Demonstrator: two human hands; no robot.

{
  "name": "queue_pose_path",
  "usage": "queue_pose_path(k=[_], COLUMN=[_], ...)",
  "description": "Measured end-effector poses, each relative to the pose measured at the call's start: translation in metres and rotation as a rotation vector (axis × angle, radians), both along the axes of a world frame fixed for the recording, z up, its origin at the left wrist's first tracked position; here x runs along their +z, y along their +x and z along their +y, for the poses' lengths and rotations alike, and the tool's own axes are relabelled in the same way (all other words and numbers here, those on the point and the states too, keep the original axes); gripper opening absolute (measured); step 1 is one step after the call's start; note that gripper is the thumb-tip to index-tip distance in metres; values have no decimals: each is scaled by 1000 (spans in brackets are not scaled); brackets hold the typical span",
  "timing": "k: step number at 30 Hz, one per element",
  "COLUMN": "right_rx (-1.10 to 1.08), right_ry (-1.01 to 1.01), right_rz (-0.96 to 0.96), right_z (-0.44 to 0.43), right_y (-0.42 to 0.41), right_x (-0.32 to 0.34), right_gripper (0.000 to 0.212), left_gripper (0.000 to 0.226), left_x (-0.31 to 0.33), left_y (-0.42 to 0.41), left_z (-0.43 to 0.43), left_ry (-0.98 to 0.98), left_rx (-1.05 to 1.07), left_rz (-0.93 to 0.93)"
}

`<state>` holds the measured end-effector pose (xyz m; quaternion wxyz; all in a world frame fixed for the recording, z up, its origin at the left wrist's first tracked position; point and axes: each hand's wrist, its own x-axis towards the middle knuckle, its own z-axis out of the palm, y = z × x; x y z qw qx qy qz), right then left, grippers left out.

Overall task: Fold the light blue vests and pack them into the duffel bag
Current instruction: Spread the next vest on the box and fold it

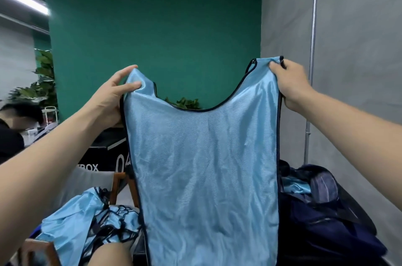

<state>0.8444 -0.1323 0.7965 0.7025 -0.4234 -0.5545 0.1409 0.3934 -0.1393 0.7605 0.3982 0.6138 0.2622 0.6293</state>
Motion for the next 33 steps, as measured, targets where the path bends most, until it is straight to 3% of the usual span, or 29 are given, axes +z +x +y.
queue_pose_path(k=[4, 11, 15, 25, 33], right_rx=[34, -2, -61, -164, -243], right_ry=[-24, -232, -339, -441, -549], right_rz=[52, 104, 145, 89, -5], right_z=[7, 74, 135, 265, 353], right_y=[2, -2, 1, 11, 13], right_x=[-14, -80, -125, -208, -256], right_gripper=[38, 12, 21, 55, 60], left_gripper=[53, 43, 29, 19, 29], left_x=[-6, -68, -112, -194, -258], left_y=[-3, -1, 5, 19, 34], left_z=[14, 98, 161, 305, 390], left_ry=[15, -126, -226, -431, -574], left_rx=[-51, 63, 196, 413, 465], left_rz=[-42, -70, -40, 72, 91])
